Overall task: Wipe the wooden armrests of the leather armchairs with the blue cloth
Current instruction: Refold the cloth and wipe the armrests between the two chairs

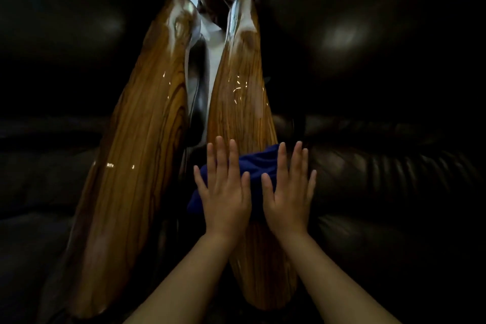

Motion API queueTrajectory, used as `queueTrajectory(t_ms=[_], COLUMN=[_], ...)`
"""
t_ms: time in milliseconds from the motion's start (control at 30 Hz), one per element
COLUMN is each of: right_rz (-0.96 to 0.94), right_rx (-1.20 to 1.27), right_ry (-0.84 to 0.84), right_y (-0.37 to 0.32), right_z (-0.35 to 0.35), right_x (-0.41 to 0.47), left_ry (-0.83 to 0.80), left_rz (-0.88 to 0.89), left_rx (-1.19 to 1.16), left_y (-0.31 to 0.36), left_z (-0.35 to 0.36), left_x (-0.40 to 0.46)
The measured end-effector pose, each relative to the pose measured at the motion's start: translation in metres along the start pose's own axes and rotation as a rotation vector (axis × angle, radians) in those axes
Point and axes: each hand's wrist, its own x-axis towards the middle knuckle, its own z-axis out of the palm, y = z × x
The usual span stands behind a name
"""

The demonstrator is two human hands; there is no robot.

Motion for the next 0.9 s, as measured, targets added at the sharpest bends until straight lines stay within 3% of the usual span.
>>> queueTrajectory(t_ms=[333, 633, 900], right_rz=[-0.010, 0.034, 0.072], right_rx=[0.028, 0.086, -0.045], right_ry=[-0.037, -0.061, -0.212], right_y=[-0.012, -0.035, -0.051], right_z=[0.018, 0.026, 0.022], right_x=[0.075, 0.175, 0.263], left_ry=[0.053, -0.022, -0.125], left_rz=[-0.148, -0.050, -0.032], left_rx=[0.131, 0.195, -0.036], left_y=[0.005, 0.012, 0.012], left_z=[0.019, 0.008, -0.004], left_x=[0.067, 0.179, 0.269])
